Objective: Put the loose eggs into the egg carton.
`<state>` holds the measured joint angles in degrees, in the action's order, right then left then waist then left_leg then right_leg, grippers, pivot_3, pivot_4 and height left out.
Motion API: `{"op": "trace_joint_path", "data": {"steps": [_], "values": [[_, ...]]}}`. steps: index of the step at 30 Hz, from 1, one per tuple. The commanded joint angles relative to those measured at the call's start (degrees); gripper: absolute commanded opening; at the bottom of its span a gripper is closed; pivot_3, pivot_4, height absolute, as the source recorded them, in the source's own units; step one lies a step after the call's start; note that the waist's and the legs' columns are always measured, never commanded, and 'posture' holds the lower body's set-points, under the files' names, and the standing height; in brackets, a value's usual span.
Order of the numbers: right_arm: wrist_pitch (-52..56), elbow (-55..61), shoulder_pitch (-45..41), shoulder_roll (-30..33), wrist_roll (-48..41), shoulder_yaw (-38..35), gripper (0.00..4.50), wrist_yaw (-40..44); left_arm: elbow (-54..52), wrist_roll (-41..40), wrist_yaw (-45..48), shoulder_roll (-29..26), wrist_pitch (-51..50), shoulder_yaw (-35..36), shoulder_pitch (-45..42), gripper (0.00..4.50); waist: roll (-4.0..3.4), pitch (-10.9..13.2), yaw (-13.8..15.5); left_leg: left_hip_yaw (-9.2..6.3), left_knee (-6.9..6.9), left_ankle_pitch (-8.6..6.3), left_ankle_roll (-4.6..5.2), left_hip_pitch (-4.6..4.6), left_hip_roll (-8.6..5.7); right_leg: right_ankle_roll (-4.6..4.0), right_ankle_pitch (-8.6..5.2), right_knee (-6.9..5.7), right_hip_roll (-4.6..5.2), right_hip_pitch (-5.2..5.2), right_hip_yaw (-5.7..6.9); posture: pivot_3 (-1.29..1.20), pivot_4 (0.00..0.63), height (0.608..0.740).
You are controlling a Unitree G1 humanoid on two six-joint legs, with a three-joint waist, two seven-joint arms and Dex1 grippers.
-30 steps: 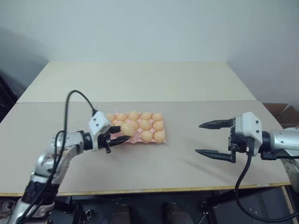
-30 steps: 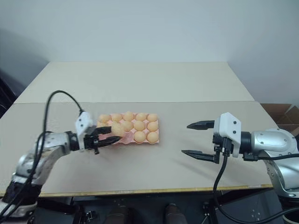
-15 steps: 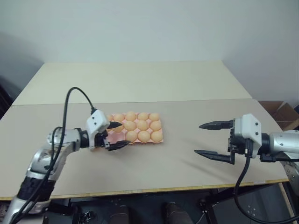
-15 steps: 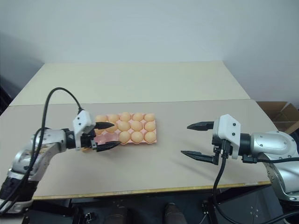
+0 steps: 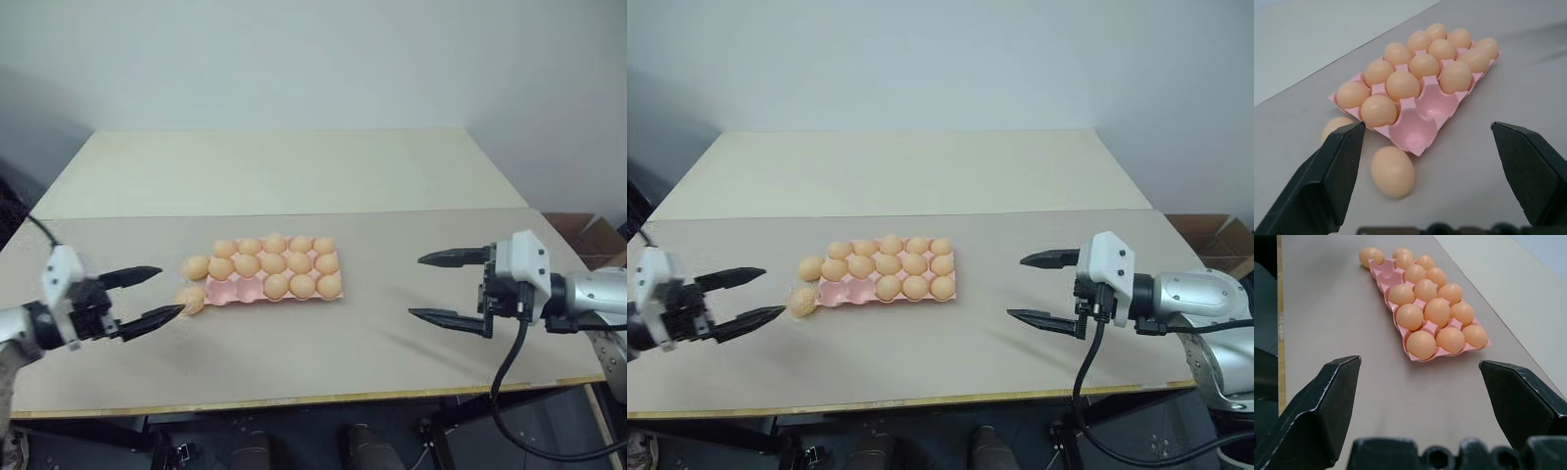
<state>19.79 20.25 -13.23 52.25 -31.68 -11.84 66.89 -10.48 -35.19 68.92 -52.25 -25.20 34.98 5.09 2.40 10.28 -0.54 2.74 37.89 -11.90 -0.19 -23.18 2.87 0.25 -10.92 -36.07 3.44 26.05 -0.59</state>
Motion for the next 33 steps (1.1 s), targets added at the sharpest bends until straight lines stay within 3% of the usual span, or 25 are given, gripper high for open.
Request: {"op": "trace_joint_path", "data": {"steps": [1, 25, 33], "values": [[-1.82, -0.42, -1.25, 0.47, -0.71, -1.36, 4.50, 1.07, -1.29, -2.27, 2.01, -2.11, -1.02, 5.91, 2.82, 4.48, 0.01, 0.00, 0.06, 0.00, 0.00, 0.00, 0.00, 0.00, 0.00, 0.00, 0.00, 0.00, 0.01, 0.00, 0.00, 0.00, 0.150, 0.740], [-1.61, -1.63, -3.05, -0.42, -0.90, -0.36, 4.50, 1.76, -7.82, -4.60, -2.62, -1.69, -3.72, 7.12, 6.68, 4.48, 0.03, -0.02, -0.16, 0.09, -0.01, -0.01, -0.01, 0.00, 0.04, -0.01, 0.00, 0.00, -0.01, 0.05, -0.03, 0.00, 0.150, 0.740], [-1.11, -1.43, -4.04, 0.14, -1.32, -0.67, 4.50, 2.24, -4.80, 3.67, -9.85, 0.25, -0.97, 0.13, 6.17, 4.48, 0.03, -0.02, -0.17, 0.11, -0.02, -0.01, -0.01, 0.01, 0.04, 0.00, 0.00, 0.00, -0.02, 0.05, -0.06, 0.00, 0.150, 0.740]]}}
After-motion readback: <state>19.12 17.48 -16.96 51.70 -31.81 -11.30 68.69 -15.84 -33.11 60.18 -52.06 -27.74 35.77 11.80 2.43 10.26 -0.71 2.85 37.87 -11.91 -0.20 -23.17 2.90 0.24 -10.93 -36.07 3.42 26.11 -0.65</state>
